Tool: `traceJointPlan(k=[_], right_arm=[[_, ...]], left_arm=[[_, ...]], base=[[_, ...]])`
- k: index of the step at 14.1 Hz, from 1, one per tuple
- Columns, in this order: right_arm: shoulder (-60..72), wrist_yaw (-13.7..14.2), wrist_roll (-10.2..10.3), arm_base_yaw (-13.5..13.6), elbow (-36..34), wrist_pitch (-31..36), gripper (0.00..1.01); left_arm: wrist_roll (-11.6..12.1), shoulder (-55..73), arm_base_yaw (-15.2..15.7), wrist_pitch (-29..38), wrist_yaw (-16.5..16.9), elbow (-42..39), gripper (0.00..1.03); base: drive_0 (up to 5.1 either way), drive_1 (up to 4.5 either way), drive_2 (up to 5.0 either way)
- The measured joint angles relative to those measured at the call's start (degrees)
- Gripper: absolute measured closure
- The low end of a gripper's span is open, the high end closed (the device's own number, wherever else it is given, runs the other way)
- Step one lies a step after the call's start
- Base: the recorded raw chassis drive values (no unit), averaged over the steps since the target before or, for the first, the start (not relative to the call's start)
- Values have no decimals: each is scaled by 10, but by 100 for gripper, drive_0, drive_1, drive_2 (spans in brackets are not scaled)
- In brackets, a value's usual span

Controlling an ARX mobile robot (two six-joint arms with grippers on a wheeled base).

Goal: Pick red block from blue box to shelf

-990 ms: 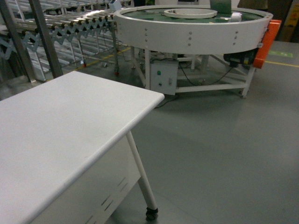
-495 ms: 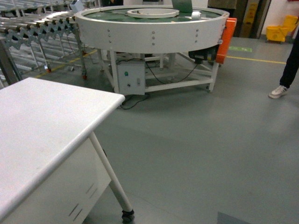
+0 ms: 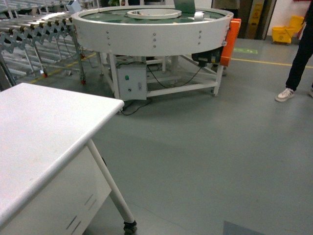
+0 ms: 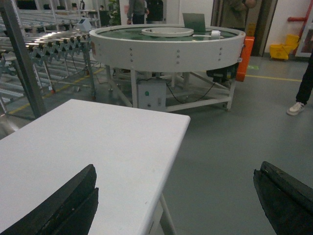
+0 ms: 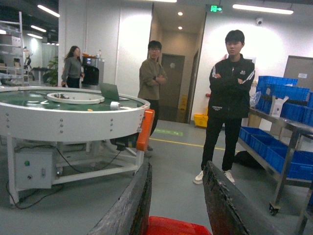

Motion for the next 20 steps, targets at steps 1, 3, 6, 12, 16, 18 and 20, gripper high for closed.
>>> traceJointPlan(k=[1, 3, 6, 12, 16, 18, 20], right_arm=[[0, -3, 0, 0, 0, 0, 74], [0, -3, 0, 0, 0, 0, 74], [0, -2, 0, 0, 0, 0, 74], [0, 0, 0, 0, 0, 1, 74], [0, 0, 0, 0, 0, 0, 74], [0, 0, 0, 0, 0, 0, 74], [0, 0, 0, 0, 0, 0, 74]], left_arm=[[0, 0, 0, 0, 0, 0, 5], [0, 0, 1, 0, 0, 0, 5], [0, 0, 0, 0, 0, 0, 5], [0, 0, 0, 0, 0, 0, 5], [0, 0, 0, 0, 0, 0, 5], [0, 0, 0, 0, 0, 0, 5], [0, 0, 0, 0, 0, 0, 5]], base=[[0, 0, 0], [0, 0, 0], [0, 0, 0], [0, 0, 0], [0, 0, 0], [-8, 97, -114], [-25, 175, -225]])
